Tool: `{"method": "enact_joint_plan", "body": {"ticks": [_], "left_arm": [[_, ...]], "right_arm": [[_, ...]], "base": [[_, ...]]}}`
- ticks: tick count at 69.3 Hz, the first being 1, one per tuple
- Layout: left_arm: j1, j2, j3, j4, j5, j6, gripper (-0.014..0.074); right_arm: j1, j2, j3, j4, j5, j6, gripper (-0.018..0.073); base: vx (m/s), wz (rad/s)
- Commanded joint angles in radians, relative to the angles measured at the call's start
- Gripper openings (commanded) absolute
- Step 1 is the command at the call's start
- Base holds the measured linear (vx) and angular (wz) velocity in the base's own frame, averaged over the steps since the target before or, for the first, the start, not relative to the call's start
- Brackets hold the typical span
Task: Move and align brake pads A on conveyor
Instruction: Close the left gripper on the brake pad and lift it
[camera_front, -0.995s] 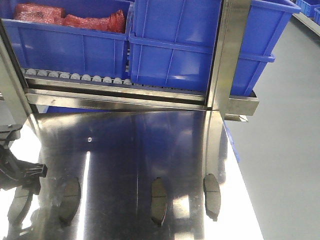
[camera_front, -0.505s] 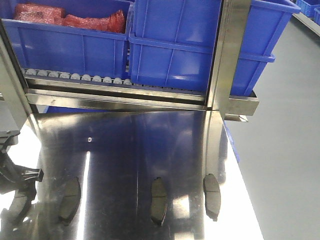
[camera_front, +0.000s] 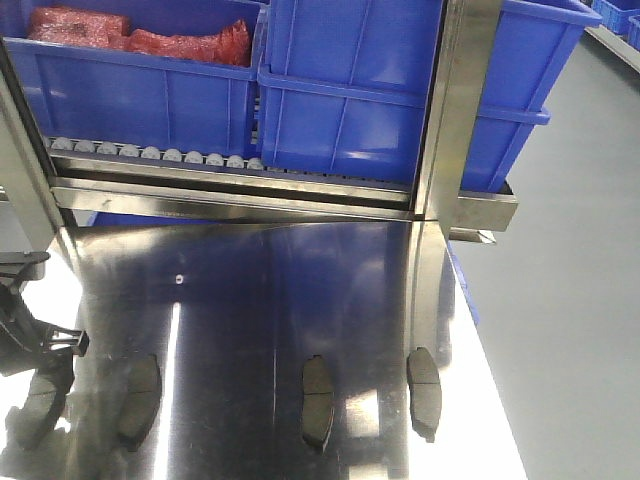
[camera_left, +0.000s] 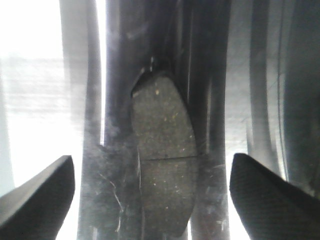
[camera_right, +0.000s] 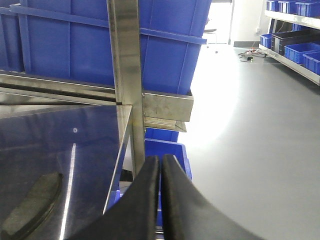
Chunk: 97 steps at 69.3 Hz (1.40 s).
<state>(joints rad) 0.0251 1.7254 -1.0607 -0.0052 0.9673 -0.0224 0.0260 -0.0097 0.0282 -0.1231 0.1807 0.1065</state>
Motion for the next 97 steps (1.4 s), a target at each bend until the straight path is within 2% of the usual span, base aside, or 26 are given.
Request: {"method": "enact_joint_plan", "body": {"ticks": [1, 11, 23, 51, 57, 62, 67, 74, 97], "left_arm": [[-0.004, -0.028, -0.024, -0.026, -0.002, 0.005, 0.0585], [-0.004, -0.025, -0.024, -0.027, -0.036, 0.005, 0.0585], [-0.004, 0.009, -0.024, -0.027, -0.014, 0.004, 0.0585], [-0.004, 0.031, -0.024, -0.051, -0.048, -0.063, 0.0569], [-0.004, 0.031, -0.024, -0.051, -0.047, -0.075, 0.0506], [-0.004, 0.031, -0.024, -0.050, -0.043, -0.075, 0.0407], [-0.004, 0.031, -0.024, -0.050, -0.039, -0.075, 0.0263], [-0.004, 0.031, -0.024, -0.049, -0.034, -0.071, -0.0002], [-0.004, -0.023, -0.024, -0.049, -0.031, -0.040, -0.0007]], "right_arm": [[-0.003, -0.012, 0.011, -0.007, -0.076, -0.002, -0.0007], [-0.003, -0.012, 0.011, -0.007, -0.074, -0.002, -0.0007], [-0.003, -0.012, 0.011, -0.007, -0.074, -0.002, -0.0007], [-0.003, -0.012, 0.011, -0.007, -0.074, -0.002, -0.0007], [-0.003, -0.012, 0.011, -0.007, -0.074, -0.002, -0.0007], [-0.003, -0.012, 0.011, -0.007, -0.074, -0.002, -0.0007], [-0.003, -0.012, 0.011, -0.007, -0.074, -0.002, -0.0007], [-0.003, -0.012, 0.011, -0.007, -0.074, -0.002, -0.0007], [-0.003, -0.012, 0.011, -0.007, -0.074, -0.002, -0.0007]], "base": [[0.00, 0.00], [0.00, 0.00], [0.00, 0.00], [0.00, 0.00], [0.00, 0.00], [0.00, 0.00], [0.00, 0.00], [0.00, 0.00], [0.00, 0.00]]}}
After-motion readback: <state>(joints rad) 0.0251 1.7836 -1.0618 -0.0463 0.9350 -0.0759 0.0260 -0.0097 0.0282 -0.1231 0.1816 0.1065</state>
